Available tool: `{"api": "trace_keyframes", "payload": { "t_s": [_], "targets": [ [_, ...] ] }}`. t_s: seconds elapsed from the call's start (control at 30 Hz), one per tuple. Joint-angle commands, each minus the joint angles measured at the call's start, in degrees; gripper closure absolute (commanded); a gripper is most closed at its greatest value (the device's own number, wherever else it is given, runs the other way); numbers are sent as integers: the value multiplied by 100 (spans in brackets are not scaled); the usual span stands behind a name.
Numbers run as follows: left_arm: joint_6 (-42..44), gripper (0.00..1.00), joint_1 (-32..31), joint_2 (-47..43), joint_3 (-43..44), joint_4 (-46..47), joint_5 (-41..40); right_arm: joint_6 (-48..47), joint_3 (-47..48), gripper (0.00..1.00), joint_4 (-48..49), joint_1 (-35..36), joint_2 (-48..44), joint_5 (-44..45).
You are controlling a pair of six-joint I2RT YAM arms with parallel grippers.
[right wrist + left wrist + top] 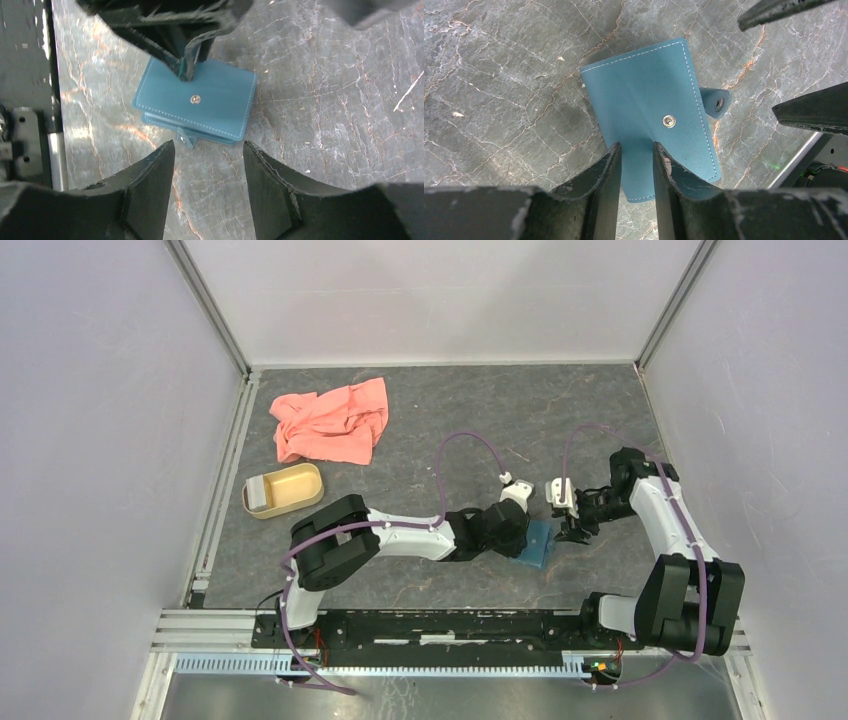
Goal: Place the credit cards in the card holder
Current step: Close the card holder at the center of the board.
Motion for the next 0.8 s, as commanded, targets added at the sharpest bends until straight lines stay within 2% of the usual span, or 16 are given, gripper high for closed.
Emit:
{"api": "trace_keyframes", "payload": {
  "t_s": [0.0, 0.1, 0.2, 0.37, 0.5, 0.77],
  "targets": [
    [185, 64, -99, 0, -55, 35, -239, -1484, -6, 42, -531, -23, -89, 549],
    [83, 64, -106, 35, -159, 196, -190, -1673, -88, 44, -529, -23, -48, 680],
    [-12, 64, -108, 38, -243, 376, -113, -1681, -225, 51, -533, -23, 134, 665],
    [-137, 64, -109, 41, -403, 765, 123, -1872, -549, 57, -524, -23, 513, 369],
    [-171, 64, -114, 40, -450, 875, 213, -1934, -426, 64, -511, -23, 819, 191],
    [-216, 64, -110, 31, -591, 1093, 320, -1313, 96, 66, -520, -23, 836, 165]
  ]
}}
